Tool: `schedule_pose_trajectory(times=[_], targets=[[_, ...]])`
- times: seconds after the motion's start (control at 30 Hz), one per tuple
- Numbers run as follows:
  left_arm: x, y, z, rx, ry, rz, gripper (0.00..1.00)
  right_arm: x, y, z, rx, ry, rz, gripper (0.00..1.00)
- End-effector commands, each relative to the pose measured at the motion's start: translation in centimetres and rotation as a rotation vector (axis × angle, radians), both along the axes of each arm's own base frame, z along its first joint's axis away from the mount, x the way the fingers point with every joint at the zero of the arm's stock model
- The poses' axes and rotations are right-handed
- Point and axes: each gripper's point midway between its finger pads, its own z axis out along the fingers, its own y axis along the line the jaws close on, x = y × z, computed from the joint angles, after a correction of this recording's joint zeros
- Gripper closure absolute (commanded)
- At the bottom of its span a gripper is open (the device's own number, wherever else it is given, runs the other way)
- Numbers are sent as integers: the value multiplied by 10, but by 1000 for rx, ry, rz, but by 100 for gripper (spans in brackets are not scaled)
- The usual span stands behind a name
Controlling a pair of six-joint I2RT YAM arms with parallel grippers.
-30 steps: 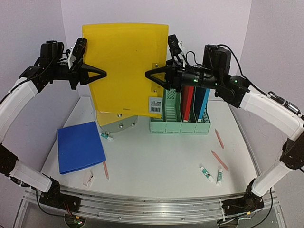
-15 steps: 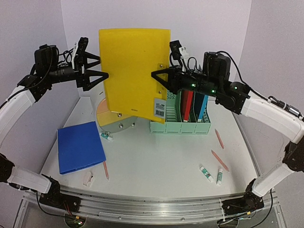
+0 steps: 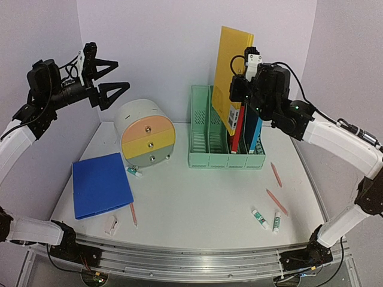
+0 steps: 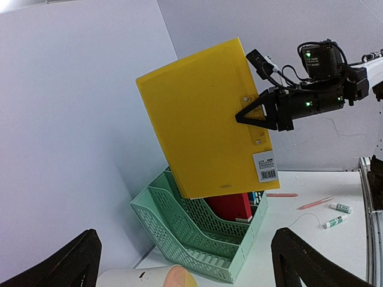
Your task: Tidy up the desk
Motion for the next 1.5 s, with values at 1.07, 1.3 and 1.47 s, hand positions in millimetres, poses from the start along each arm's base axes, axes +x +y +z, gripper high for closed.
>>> schedule_pose_trajectory(times=[1.07,1.3,1.47], targets=[[2,12,9,-5,-85,99,0,82,39,-80,62,-327,-214,100],[1,16,4,1,-78,120,0,89,37,-129,27,-285,-231,100],[1,17,2,6,-74,131,0,95,29,-154,11,-252,-267,100]])
